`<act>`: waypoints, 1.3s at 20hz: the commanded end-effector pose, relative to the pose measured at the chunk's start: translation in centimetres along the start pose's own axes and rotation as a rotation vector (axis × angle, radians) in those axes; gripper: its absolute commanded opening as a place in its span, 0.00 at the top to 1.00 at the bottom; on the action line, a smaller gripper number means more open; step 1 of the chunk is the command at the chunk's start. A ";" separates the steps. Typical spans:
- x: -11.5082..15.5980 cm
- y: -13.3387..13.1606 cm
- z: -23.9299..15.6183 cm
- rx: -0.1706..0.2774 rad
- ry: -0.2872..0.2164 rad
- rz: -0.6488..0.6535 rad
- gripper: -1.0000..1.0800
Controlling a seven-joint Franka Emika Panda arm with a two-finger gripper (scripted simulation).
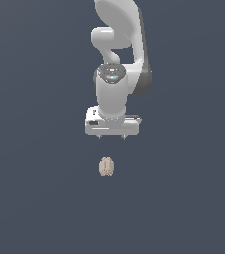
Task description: Pick up the object and move it to a goal position.
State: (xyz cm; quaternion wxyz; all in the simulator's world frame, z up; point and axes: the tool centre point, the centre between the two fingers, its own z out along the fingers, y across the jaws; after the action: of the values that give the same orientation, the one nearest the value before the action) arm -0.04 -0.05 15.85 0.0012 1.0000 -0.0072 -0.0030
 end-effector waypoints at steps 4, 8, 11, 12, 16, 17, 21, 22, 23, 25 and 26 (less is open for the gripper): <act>0.0 -0.6 -0.1 0.004 -0.002 -0.006 0.04; -0.2 -2.6 -0.7 0.018 -0.010 -0.025 0.04; -0.3 -3.1 -0.9 0.022 -0.012 -0.031 0.04; -0.3 -3.1 -0.8 0.021 -0.012 -0.030 0.04; 0.0 -2.8 -0.6 0.020 -0.011 -0.028 0.04; 0.2 -2.7 -0.5 0.020 -0.011 -0.028 0.04; 1.2 -2.2 0.2 0.019 -0.009 -0.027 0.04; 1.5 -2.0 0.5 0.018 -0.008 -0.026 0.04; 1.9 -1.8 0.7 0.018 -0.007 -0.026 0.04; 2.7 -1.4 1.4 0.016 -0.005 -0.025 0.04; 3.1 -1.1 1.8 0.015 -0.004 -0.024 0.04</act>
State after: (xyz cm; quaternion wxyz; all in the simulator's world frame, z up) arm 2.51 1.41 14.61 -0.0072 0.9999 0.0053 -0.0056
